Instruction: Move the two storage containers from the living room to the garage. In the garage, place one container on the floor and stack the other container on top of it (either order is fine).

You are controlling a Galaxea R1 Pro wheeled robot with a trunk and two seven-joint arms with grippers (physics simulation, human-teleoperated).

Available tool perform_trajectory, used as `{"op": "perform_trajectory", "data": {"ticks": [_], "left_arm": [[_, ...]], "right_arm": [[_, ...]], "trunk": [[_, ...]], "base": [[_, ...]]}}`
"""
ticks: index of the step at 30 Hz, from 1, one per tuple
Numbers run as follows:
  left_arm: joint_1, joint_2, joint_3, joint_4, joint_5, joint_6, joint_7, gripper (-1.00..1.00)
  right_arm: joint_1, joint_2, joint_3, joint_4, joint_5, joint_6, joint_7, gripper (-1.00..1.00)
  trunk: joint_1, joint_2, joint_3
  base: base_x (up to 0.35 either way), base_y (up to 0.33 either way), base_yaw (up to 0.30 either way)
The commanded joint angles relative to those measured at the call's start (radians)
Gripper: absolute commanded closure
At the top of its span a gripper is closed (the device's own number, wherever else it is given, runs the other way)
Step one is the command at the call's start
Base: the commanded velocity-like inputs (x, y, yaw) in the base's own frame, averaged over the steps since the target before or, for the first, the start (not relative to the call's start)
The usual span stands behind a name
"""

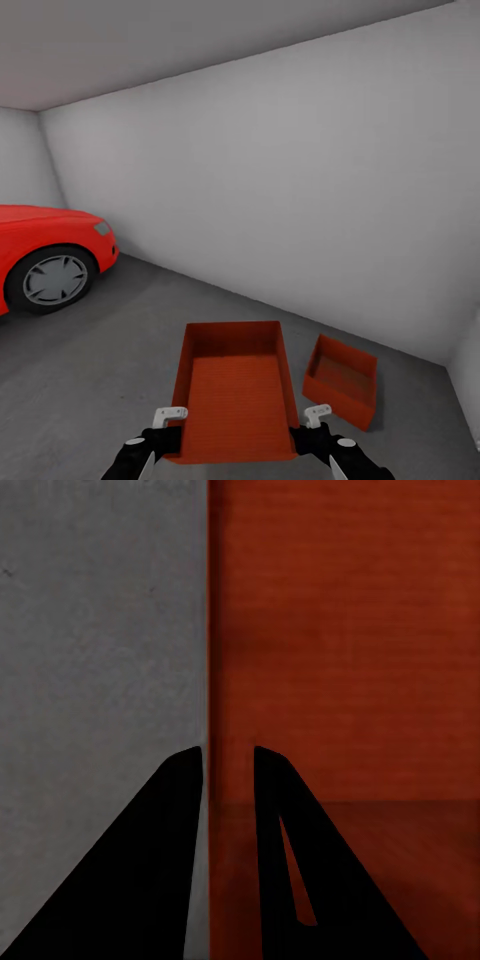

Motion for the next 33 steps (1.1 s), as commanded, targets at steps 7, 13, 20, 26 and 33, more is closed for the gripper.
{"op": "perform_trajectory", "data": {"ticks": [7, 13, 20, 26, 33], "left_arm": [[0.000, 0.021, 0.009, -0.001, -0.025, 0.006, 0.029, 1.00], [0.000, 0.022, 0.009, -0.001, -0.025, 0.006, 0.029, 1.00], [0.000, 0.022, 0.009, -0.001, -0.025, 0.006, 0.029, 1.00], [0.000, 0.021, 0.009, -0.001, -0.025, 0.006, 0.029, 1.00], [0.000, 0.022, 0.009, -0.001, -0.025, 0.006, 0.029, 1.00]], "right_arm": [[-0.001, -0.001, 0.022, -0.004, -0.009, -0.006, 0.100, 1.00], [-0.001, -0.001, 0.023, -0.004, -0.009, -0.006, 0.100, 1.00], [-0.001, -0.001, 0.023, -0.004, -0.009, -0.006, 0.100, 1.00], [-0.001, -0.001, 0.023, -0.004, -0.009, -0.006, 0.100, 1.00], [-0.001, -0.001, 0.023, -0.004, -0.009, -0.006, 0.100, 1.00]], "trunk": [[0.001, -0.001, -0.002], [0.001, -0.001, -0.002], [0.001, -0.001, -0.002], [0.001, -0.001, -0.002], [0.001, -0.001, -0.002]], "base": [[0.323, 0.000, -0.300], [0.323, 0.000, -0.300], [0.323, 0.000, -0.299], [0.323, 0.000, -0.299], [0.323, 0.000, -0.300]]}}
